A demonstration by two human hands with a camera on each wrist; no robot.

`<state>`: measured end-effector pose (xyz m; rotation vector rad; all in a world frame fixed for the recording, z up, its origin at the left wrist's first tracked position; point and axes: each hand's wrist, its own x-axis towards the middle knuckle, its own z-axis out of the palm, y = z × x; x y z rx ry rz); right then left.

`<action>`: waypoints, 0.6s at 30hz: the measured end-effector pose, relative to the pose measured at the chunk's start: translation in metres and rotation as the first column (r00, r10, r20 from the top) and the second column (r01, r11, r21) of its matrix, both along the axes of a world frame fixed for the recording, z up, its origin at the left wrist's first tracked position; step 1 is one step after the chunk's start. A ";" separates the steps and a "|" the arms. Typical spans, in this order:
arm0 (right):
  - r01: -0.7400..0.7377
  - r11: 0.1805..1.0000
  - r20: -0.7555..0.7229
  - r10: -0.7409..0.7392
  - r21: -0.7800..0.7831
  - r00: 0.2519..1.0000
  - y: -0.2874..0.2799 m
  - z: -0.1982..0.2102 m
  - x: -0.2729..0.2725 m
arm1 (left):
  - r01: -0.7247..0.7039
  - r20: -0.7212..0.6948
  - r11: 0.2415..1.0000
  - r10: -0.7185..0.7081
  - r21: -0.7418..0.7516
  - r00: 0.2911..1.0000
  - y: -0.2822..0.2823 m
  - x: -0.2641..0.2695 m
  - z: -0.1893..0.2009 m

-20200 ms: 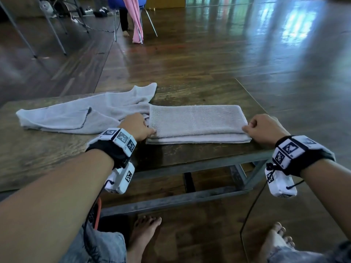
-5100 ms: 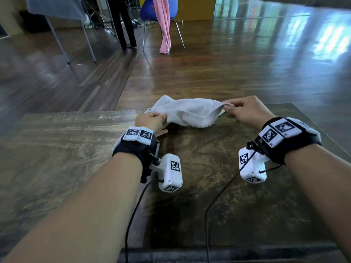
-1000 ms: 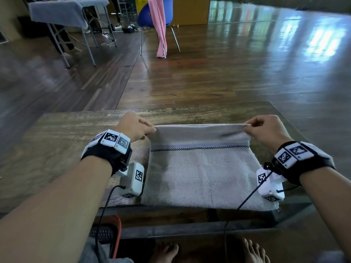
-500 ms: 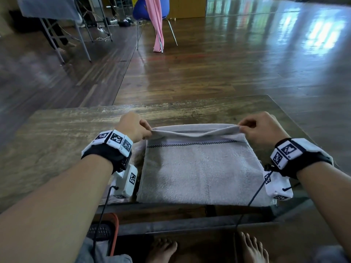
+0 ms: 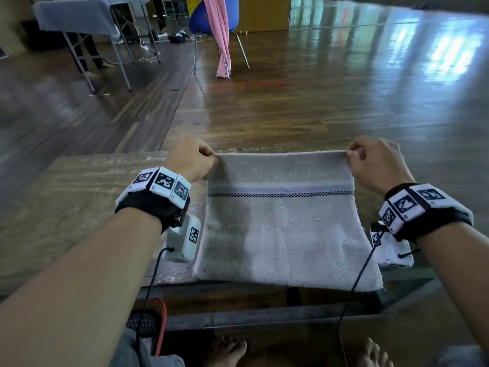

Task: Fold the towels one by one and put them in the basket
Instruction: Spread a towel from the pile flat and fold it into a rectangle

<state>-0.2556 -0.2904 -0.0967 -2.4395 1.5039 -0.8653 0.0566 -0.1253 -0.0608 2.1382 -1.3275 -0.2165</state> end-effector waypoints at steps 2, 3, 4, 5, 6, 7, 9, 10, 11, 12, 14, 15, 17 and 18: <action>0.049 0.999 0.057 -0.049 -0.001 0.997 -0.002 0.015 0.002 | -0.031 -0.030 0.994 0.028 -0.102 0.999 -0.004 -0.005 0.013; 0.059 0.998 0.119 -0.056 -0.021 0.991 -0.004 0.023 0.003 | -0.054 -0.054 0.984 0.045 -0.169 0.997 -0.005 -0.008 0.020; 0.064 0.997 0.202 -0.053 -0.045 0.978 -0.006 0.033 0.004 | -0.076 -0.082 0.968 0.057 -0.240 0.995 -0.006 -0.009 0.028; 0.062 0.996 0.301 -0.041 -0.060 0.953 -0.006 0.042 0.004 | -0.090 -0.100 0.945 0.061 -0.315 0.993 -0.006 -0.010 0.035; 0.044 0.997 0.410 -0.011 -0.070 0.912 -0.006 0.052 0.003 | -0.091 -0.089 0.917 0.061 -0.387 0.994 -0.006 -0.010 0.043; 0.016 0.996 0.515 0.033 -0.091 0.856 -0.003 0.062 0.003 | -0.083 -0.059 0.887 0.063 -0.455 0.996 -0.004 -0.010 0.051; -0.031 0.981 0.662 0.151 -0.190 0.734 0.004 0.076 -0.001 | -0.038 0.001 0.816 0.048 -0.576 0.999 0.003 -0.013 0.065; -0.047 0.968 0.701 0.213 -0.248 0.681 0.007 0.080 -0.004 | -0.005 0.029 0.779 0.029 -0.627 0.999 0.007 -0.013 0.070; -0.064 0.952 0.722 0.269 -0.299 0.638 0.011 0.082 -0.006 | 0.030 0.056 0.747 0.009 -0.664 0.998 0.012 -0.014 0.073; -0.082 0.938 0.724 0.313 -0.336 0.614 0.015 0.082 -0.009 | 0.061 0.079 0.729 -0.010 -0.682 0.997 0.017 -0.014 0.074; -0.104 0.923 0.669 0.343 -0.371 0.659 0.021 0.072 -0.014 | 0.103 0.118 0.751 -0.034 -0.652 0.992 0.025 -0.012 0.070; -0.108 0.925 0.619 0.327 -0.364 0.714 0.022 0.063 -0.018 | 0.108 0.136 0.788 -0.031 -0.606 0.990 0.029 -0.010 0.064; -0.138 0.935 0.471 0.288 -0.328 0.833 0.021 0.038 -0.030 | 0.118 0.152 0.881 -0.053 -0.458 0.987 0.034 -0.005 0.047; -0.180 0.939 0.371 0.285 -0.292 0.884 0.019 0.025 -0.038 | 0.135 0.152 0.925 -0.086 -0.355 0.985 0.036 -0.003 0.038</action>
